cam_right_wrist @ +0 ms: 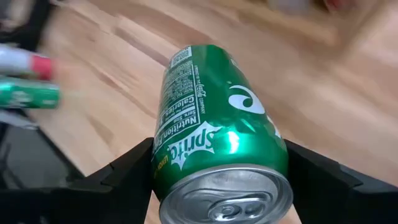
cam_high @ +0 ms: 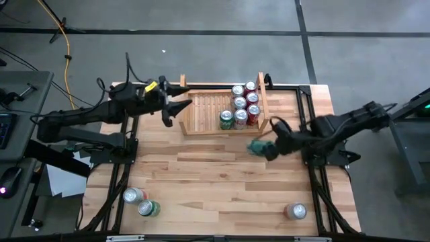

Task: Place canned beverage on shelf
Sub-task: Put the right green soda can on the shelf aligned with the other green soda can on the shelf

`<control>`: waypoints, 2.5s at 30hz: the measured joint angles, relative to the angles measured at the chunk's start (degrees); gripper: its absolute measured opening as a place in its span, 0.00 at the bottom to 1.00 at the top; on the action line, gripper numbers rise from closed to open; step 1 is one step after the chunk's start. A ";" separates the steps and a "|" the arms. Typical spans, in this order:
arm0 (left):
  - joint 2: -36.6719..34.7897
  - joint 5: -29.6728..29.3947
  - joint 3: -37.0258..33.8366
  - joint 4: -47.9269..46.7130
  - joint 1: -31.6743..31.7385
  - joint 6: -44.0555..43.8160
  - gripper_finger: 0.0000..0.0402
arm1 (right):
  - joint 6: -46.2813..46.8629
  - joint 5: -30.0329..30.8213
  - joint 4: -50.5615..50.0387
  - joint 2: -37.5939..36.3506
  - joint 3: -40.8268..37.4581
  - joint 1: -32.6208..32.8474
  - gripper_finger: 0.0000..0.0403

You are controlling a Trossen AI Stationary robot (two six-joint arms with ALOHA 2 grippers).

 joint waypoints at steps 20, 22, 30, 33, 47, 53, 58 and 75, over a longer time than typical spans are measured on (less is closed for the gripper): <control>22.58 18.83 26.33 -32.14 -0.46 -0.07 0.74 | -54.84 -13.29 21.39 8.95 14.85 -18.80 0.71; 24.01 18.86 26.65 -32.43 -0.59 1.17 0.74 | -57.30 -13.96 21.28 11.01 16.00 -19.11 0.71; 27.80 19.55 26.67 -36.18 -1.48 3.56 0.74 | -64.63 -14.22 20.50 17.06 18.71 -19.30 0.71; 28.76 20.34 26.66 -37.29 -2.03 4.21 0.74 | -65.86 -14.37 20.43 18.41 19.18 -19.86 0.71; 30.81 22.11 26.80 -39.02 -2.54 8.14 0.74 | -66.32 -17.42 21.80 19.32 19.24 -22.00 0.71; 30.48 19.22 26.71 -38.12 -2.06 8.15 0.74 | -66.34 -16.41 21.65 19.25 19.24 -22.06 0.71; 30.61 17.06 26.90 -36.48 -0.62 5.40 0.74 | -65.85 -15.07 21.54 19.09 19.24 -22.22 0.71; 30.63 16.82 26.93 -34.09 0.83 6.87 0.88 | -66.61 -14.49 22.92 19.10 19.40 -22.22 0.71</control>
